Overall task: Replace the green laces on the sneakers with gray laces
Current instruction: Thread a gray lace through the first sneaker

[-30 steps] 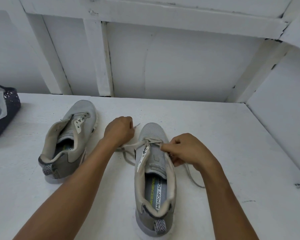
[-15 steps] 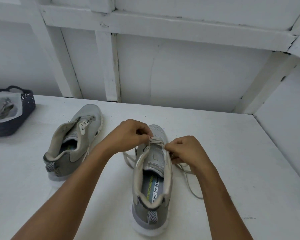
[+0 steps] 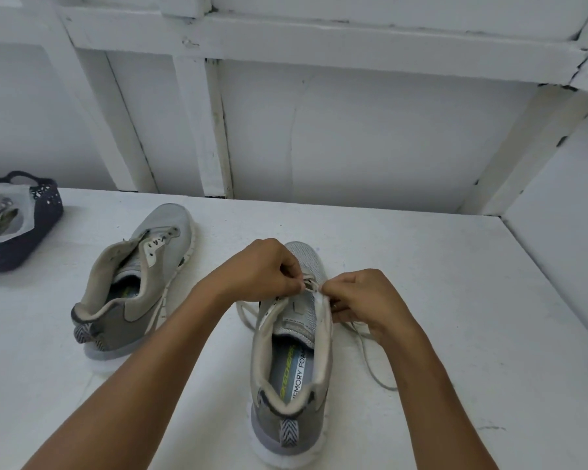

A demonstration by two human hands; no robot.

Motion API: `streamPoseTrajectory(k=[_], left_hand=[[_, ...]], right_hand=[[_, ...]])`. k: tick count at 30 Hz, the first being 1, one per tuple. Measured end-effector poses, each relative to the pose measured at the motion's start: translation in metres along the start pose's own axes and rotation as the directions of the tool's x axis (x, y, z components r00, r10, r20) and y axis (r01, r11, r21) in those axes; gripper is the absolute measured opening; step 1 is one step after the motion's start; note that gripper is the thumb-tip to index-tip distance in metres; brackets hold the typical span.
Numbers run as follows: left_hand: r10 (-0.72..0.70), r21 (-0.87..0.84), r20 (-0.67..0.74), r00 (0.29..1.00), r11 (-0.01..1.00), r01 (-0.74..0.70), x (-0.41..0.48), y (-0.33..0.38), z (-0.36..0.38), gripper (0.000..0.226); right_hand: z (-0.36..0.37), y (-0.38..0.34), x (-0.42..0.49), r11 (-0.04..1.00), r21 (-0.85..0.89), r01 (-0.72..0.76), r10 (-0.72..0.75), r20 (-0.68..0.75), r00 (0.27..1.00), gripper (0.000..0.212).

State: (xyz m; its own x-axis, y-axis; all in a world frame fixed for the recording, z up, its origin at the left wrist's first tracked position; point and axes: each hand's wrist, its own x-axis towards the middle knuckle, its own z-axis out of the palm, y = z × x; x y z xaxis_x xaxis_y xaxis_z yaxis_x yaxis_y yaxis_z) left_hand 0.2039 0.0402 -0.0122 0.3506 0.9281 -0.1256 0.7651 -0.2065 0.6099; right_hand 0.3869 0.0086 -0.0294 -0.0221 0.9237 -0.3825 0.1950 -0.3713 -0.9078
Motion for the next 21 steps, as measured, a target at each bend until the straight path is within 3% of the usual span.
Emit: streamPoseTrajectory(k=[10, 21], left_hand=[[0.07, -0.052, 0.005, 0.998, 0.996, -0.07, 0.011, -0.011, 0.009, 0.009], [0.131, 0.061, 0.035, 0.991, 0.989, -0.133, 0.013, -0.008, 0.013, 0.013]], right_hand=[[0.003, 0.002, -0.002, 0.999, 0.035, -0.026, 0.027, -0.042, 0.999, 0.011], [0.005, 0.007, -0.006, 0.995, 0.095, -0.028, 0.036, -0.077, 0.996, 0.013]])
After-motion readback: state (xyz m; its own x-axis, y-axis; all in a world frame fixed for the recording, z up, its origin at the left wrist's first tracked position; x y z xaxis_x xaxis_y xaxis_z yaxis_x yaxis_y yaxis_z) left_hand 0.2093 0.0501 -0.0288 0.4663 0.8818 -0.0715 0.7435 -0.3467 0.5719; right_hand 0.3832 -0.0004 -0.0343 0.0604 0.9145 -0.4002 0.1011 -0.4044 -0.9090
